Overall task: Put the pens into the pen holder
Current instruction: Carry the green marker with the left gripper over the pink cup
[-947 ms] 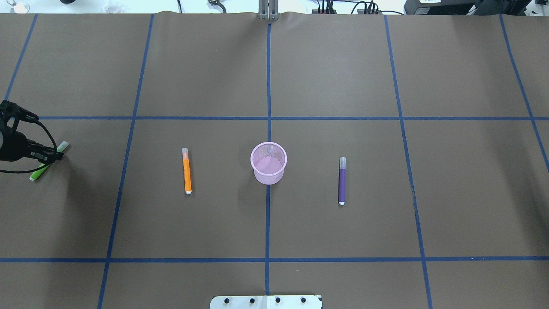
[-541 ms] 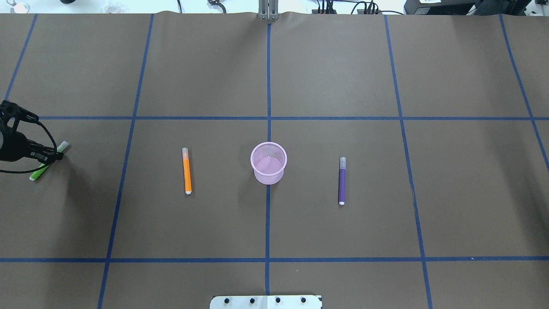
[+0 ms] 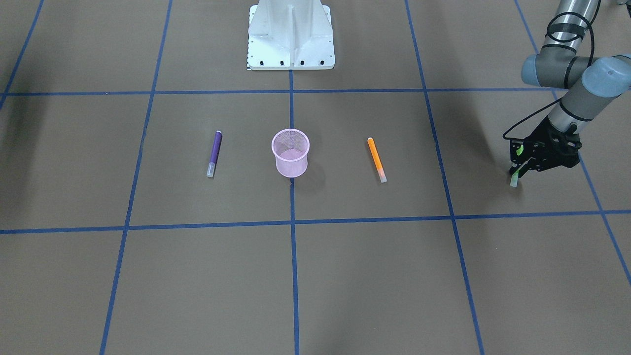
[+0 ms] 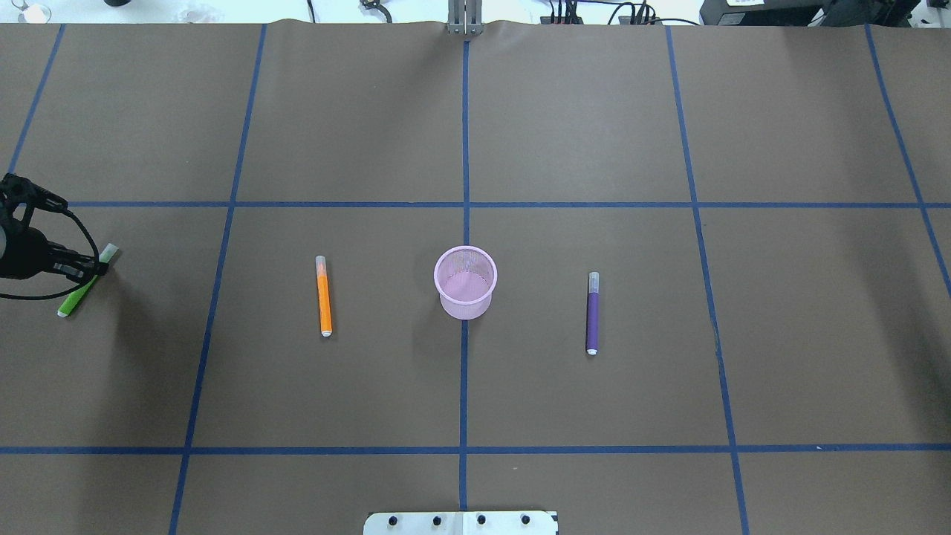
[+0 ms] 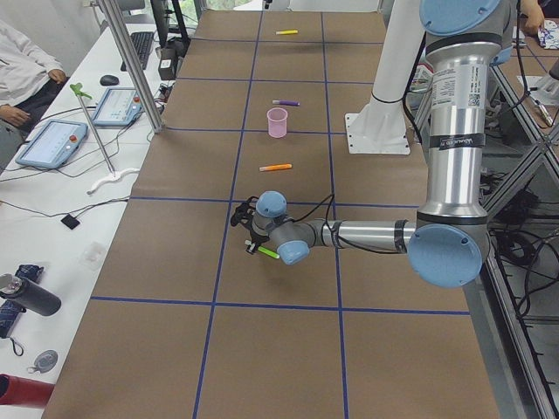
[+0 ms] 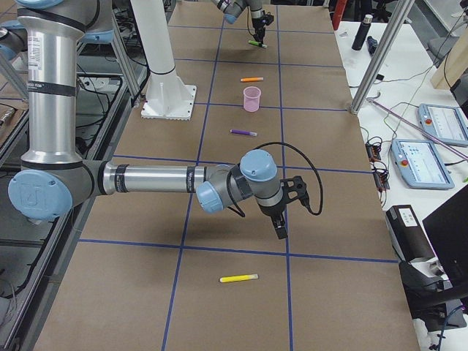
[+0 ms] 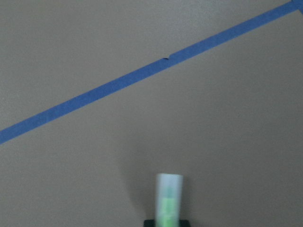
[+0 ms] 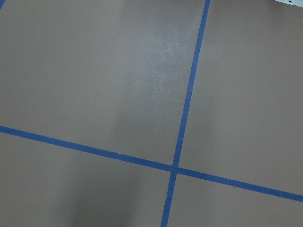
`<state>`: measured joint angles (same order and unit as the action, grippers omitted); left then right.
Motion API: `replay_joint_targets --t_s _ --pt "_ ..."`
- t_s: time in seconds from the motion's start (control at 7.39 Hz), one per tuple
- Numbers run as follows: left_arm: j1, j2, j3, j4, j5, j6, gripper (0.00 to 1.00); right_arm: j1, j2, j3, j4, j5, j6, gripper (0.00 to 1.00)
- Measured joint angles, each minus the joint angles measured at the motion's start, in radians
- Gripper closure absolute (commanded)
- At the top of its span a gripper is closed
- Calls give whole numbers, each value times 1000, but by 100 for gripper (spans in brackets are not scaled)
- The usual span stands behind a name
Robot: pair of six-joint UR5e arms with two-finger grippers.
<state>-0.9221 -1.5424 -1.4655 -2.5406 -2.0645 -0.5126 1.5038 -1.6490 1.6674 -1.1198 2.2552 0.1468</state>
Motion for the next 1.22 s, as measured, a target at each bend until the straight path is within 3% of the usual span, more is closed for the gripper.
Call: replay_joint_targets --t_s 0.54,0.95,1.22 --pt "-4 -32 -159 -4 -1 -2 100 0 1 1 1 1 0 1" --pt "-2 -200 -214 -23 8 -39 100 -1 2 2 0 1 0 1" --pt "34 -297 -218 -116 89 -89 100 -1 3 3 1 1 0 1"
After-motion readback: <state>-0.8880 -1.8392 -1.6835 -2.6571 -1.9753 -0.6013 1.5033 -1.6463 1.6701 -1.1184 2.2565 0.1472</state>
